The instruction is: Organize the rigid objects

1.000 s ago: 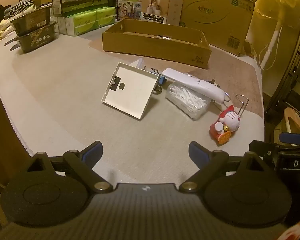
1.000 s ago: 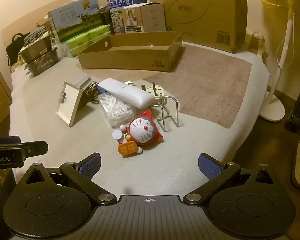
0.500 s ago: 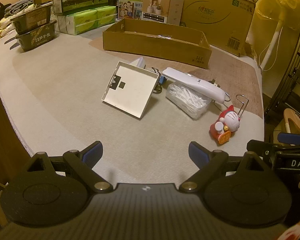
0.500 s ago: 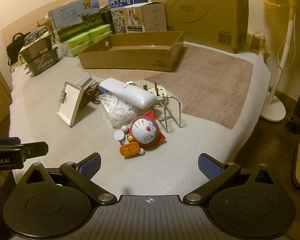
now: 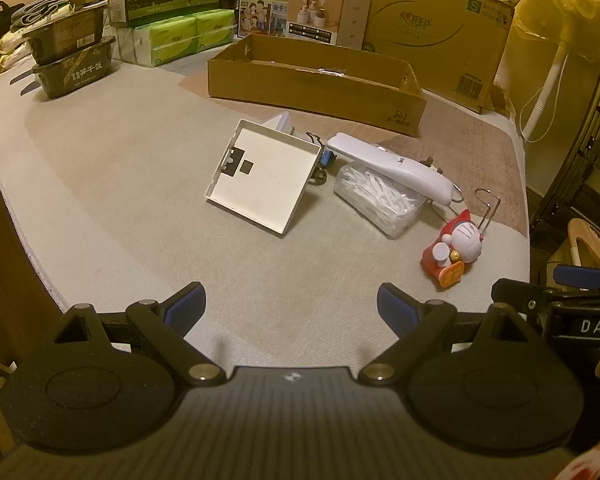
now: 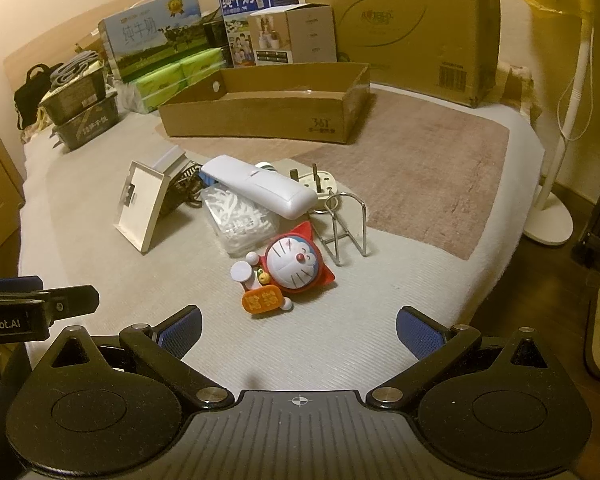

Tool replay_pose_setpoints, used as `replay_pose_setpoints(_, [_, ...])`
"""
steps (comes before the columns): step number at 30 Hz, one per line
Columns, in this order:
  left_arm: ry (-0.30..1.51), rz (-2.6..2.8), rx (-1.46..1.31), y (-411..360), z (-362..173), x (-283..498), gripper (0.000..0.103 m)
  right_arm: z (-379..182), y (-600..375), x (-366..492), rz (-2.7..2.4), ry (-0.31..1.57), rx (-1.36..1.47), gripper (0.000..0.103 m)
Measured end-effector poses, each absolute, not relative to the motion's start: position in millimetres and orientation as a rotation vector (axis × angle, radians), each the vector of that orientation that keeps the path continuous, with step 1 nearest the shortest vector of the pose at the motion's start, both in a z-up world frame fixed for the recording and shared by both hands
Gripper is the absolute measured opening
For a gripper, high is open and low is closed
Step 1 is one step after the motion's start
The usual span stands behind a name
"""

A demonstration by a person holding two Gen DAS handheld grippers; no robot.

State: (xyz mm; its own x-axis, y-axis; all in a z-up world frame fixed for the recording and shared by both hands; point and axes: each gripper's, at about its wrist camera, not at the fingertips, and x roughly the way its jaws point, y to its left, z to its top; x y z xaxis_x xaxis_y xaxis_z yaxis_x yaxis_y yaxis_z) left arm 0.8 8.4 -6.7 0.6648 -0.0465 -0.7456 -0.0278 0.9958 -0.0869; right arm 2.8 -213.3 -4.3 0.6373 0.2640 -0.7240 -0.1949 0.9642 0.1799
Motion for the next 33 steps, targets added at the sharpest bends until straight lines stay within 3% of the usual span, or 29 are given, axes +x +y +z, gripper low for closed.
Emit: replay_pose_setpoints(33, [0.816, -0.016, -0.104, 15.6, -10.5, 4.9, 0.089, -11.2, -210.7, 12.8, 0.318, 0.790, 0.081, 0.103])
